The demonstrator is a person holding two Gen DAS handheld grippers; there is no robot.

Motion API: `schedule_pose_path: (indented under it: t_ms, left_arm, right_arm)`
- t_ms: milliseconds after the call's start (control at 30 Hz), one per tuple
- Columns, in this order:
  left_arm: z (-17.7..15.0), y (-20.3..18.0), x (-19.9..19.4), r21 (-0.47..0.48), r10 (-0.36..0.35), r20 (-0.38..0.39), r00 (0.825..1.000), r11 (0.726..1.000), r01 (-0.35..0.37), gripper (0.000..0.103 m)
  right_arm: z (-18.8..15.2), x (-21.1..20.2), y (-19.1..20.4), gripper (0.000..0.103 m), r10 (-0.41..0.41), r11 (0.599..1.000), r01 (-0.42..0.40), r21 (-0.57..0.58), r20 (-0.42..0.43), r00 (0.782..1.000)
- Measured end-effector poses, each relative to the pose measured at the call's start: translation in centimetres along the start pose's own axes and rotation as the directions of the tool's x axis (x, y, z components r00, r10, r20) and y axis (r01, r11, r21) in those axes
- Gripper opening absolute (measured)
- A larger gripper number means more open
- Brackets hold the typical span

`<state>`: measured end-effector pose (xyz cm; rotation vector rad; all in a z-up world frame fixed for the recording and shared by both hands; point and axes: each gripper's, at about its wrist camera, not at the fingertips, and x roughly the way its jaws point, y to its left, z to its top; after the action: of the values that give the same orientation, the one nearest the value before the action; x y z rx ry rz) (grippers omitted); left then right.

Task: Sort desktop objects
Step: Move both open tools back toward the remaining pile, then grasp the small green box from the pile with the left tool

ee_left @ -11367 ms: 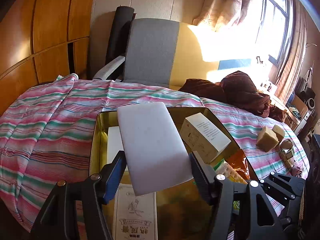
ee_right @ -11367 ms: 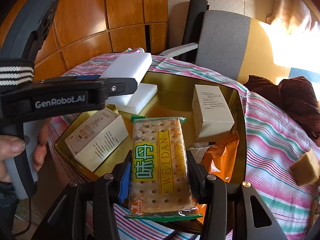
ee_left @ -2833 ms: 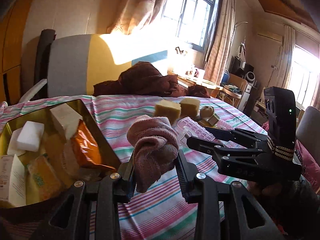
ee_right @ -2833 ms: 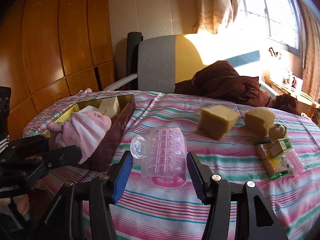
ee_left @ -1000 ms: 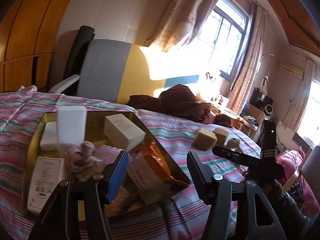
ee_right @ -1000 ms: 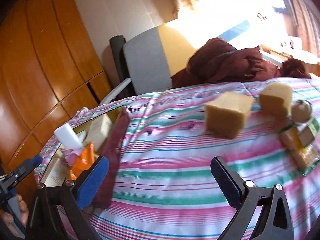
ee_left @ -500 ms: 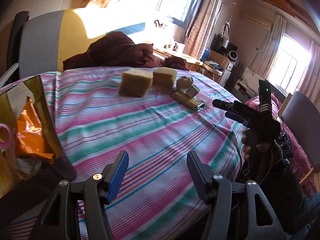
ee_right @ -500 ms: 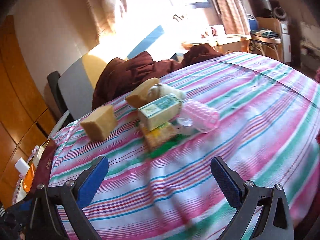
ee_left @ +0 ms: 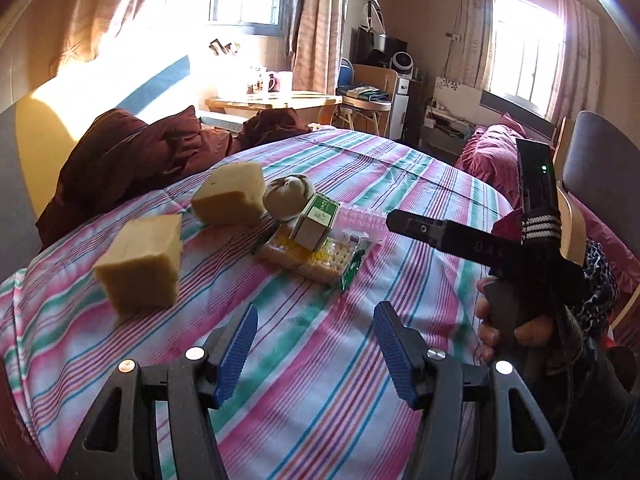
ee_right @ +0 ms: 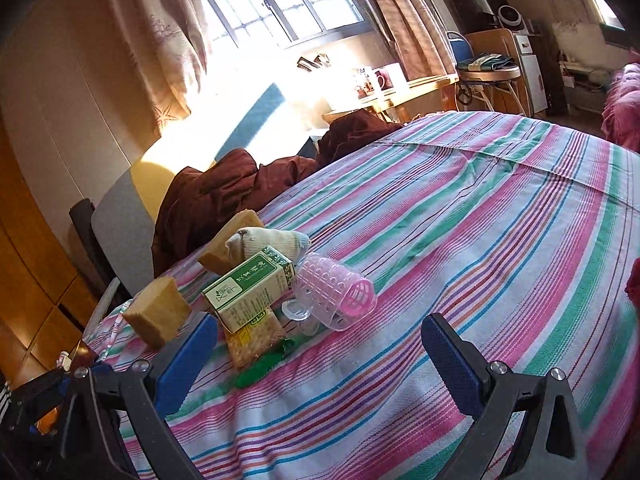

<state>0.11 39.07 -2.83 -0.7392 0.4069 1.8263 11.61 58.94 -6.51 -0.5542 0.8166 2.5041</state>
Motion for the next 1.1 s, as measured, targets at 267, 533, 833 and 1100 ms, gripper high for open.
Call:
schedule_pose_path:
  t_ms: [267,533,833,1100]
  left_arm:
    - [3.7,0.9,5.3,0.011,-0.050,-0.025,0.998,0.999,0.051,0.062]
    - [5.2,0.2,9.0,0.060,-0.047,-0.034,0.998,0.997,0.049,0.062]
    - [5.5,0.4,11.2,0.042,-0.022,-0.033,0.999,0.999,0.023,0.041]
    - [4.8,0.5,8.5,0.003,-0.025,0.020,0.999,1.000,0.025,0.035]
  right_arm:
    - [-0.2,0.9,-1.9,0.102,0.062,0.994,-0.060,0.095,-0.019,0.998]
    - [-0.4,1.2,-1.9,0.103,0.073,0.992,-0.071,0.101,-0.013,0.997]
    - [-0.4,1.3,-2.0,0.103,0.069,0.993,-0.066,0.095,-0.020,0.997]
    - [-0.4,1.4,-2.1,0.103,0.058,0.995,-0.054,0.089,-0.038,0.998]
